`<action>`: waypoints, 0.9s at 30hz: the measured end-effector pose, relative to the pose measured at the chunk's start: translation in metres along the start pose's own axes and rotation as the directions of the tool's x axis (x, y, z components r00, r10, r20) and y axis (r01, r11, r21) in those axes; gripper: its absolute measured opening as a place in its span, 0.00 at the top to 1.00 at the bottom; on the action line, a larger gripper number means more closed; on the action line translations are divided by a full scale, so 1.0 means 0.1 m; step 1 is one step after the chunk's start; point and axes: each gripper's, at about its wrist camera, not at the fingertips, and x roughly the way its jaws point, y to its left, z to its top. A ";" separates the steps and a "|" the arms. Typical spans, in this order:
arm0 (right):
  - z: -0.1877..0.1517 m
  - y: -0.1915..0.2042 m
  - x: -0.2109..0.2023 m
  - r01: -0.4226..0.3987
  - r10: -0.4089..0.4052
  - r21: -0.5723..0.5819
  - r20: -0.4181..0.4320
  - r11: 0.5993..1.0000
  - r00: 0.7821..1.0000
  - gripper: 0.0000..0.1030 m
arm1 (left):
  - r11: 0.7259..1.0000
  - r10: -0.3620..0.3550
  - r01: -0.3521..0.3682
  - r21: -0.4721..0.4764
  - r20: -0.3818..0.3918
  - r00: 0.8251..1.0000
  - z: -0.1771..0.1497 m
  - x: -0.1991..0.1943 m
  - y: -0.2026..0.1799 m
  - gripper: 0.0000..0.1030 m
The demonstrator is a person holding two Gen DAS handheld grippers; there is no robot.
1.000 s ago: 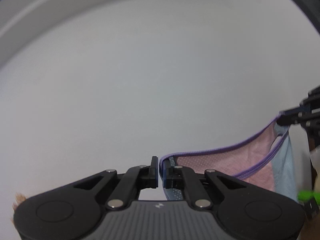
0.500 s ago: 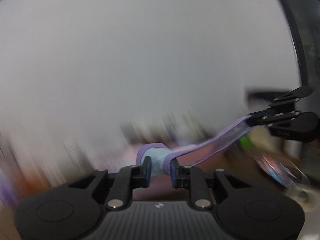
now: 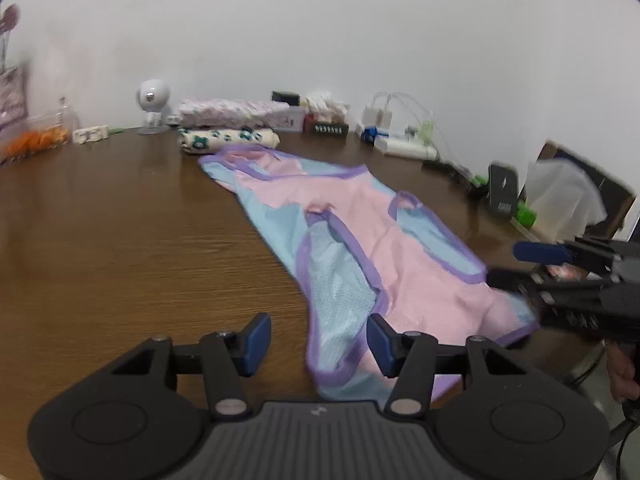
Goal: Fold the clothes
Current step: 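Lay the garment flat on the table and open both grippers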
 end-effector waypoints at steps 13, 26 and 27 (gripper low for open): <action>-0.30 0.11 0.36 -0.043 0.052 0.109 -0.082 0.993 0.995 0.62 | 0.966 0.207 -0.200 0.166 -0.029 0.978 -0.09 0.33 -0.10 0.74; -0.07 -0.01 0.28 -0.065 0.074 0.147 -0.055 0.987 0.996 0.61 | 0.990 0.123 -0.124 -0.067 -0.019 0.992 0.18 0.00 0.51 0.58; -0.06 -0.06 0.36 -0.048 0.059 0.151 -0.068 0.987 0.996 0.61 | 0.990 0.128 -0.129 -0.049 -0.021 0.992 0.22 0.05 0.49 0.58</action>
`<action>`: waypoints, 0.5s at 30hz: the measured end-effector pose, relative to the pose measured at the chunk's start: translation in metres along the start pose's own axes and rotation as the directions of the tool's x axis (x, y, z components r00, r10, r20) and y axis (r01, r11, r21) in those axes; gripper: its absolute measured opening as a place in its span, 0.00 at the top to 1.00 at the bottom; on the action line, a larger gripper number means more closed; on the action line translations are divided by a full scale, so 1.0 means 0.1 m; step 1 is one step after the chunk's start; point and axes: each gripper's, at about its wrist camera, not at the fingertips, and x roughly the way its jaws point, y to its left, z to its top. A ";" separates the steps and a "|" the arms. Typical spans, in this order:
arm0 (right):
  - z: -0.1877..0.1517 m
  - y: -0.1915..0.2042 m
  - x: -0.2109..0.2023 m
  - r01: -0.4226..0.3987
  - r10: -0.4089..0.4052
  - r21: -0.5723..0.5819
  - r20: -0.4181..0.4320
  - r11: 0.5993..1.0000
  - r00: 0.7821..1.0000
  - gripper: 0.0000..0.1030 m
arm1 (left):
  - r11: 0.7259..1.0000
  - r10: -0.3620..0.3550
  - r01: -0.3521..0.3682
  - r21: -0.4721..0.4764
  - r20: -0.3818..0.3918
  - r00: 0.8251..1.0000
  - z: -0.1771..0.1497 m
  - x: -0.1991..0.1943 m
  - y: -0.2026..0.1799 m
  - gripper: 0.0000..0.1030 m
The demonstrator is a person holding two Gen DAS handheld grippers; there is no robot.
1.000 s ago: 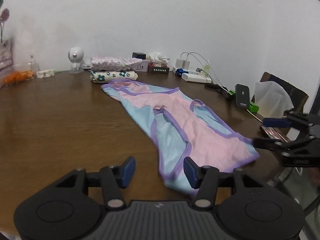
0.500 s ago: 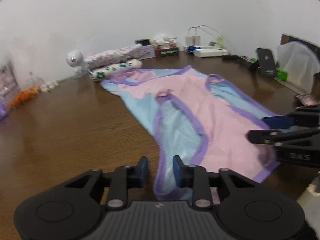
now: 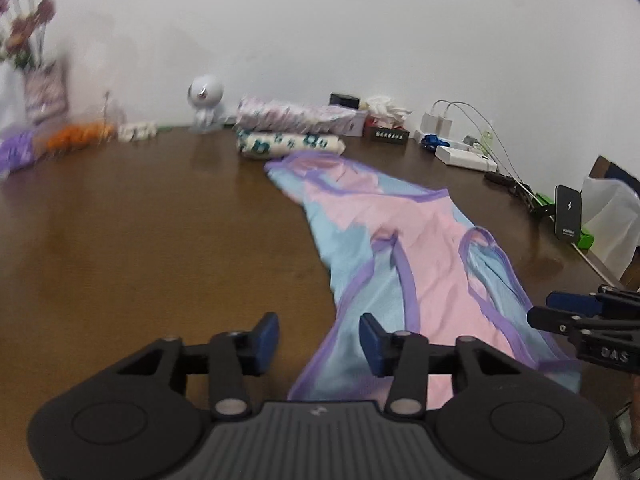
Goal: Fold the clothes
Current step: 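Lay the garment flat on the table and open both grippers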
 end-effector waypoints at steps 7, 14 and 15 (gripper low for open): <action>0.15 -0.17 0.43 0.059 -0.058 0.014 -0.055 0.998 0.997 0.62 | 0.995 -0.034 0.043 0.093 -0.091 0.995 0.18 0.55 -0.27 0.58; 0.17 -0.29 0.57 0.076 -0.074 0.021 -0.073 0.997 0.995 0.91 | 0.999 -0.002 0.006 0.034 -0.115 0.993 0.30 0.80 -0.09 0.97; 0.17 -0.31 0.57 0.081 -0.079 0.018 -0.075 0.997 0.994 0.93 | 1.000 0.010 -0.010 0.002 -0.108 0.994 0.30 0.79 -0.02 0.98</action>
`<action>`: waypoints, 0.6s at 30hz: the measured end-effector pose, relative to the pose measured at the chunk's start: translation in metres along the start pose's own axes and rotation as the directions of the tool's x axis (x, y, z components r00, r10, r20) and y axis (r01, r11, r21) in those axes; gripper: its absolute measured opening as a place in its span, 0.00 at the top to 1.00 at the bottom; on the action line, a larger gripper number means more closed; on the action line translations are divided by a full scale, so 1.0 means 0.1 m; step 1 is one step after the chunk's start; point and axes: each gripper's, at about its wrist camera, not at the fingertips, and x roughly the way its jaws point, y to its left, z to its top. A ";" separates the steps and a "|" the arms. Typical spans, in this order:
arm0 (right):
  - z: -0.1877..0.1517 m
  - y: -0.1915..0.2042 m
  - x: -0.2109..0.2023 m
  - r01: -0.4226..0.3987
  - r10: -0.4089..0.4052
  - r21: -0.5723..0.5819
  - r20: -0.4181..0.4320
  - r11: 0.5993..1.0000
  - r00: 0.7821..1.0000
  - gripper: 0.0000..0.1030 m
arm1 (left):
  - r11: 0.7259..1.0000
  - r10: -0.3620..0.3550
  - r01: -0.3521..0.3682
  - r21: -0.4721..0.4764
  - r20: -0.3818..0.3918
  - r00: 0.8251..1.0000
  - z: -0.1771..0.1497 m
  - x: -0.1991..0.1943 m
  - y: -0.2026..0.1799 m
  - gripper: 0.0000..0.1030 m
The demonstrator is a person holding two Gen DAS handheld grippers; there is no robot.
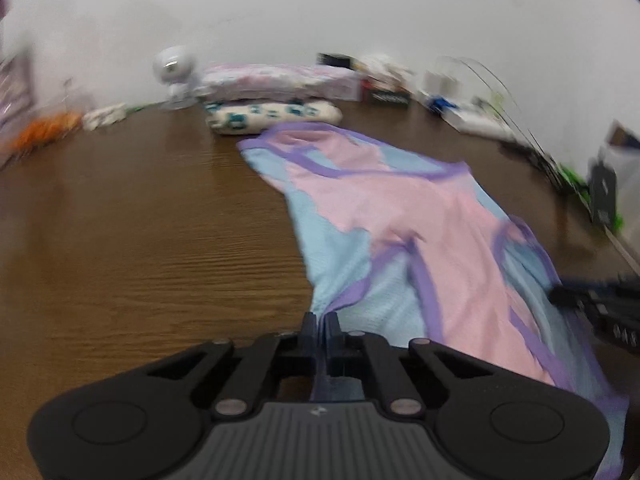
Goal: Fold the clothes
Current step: 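Lay the garment flat on the table and open both grippers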
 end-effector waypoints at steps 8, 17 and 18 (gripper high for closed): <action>-0.01 -0.14 -0.06 0.062 -0.062 0.019 -0.001 0.998 0.998 0.94 | 0.977 0.060 -0.058 -0.207 0.001 0.998 -0.10 -0.25 0.49 0.93; 0.02 0.24 -0.23 -0.102 0.105 -0.082 0.042 0.991 0.994 0.85 | 0.999 0.014 -0.018 0.039 0.083 0.996 0.01 -0.38 0.01 0.68; -0.01 0.27 -0.23 -0.106 0.110 -0.092 0.036 0.990 0.993 0.85 | 0.998 0.007 -0.012 0.064 0.080 0.997 -0.02 -0.36 -0.04 0.68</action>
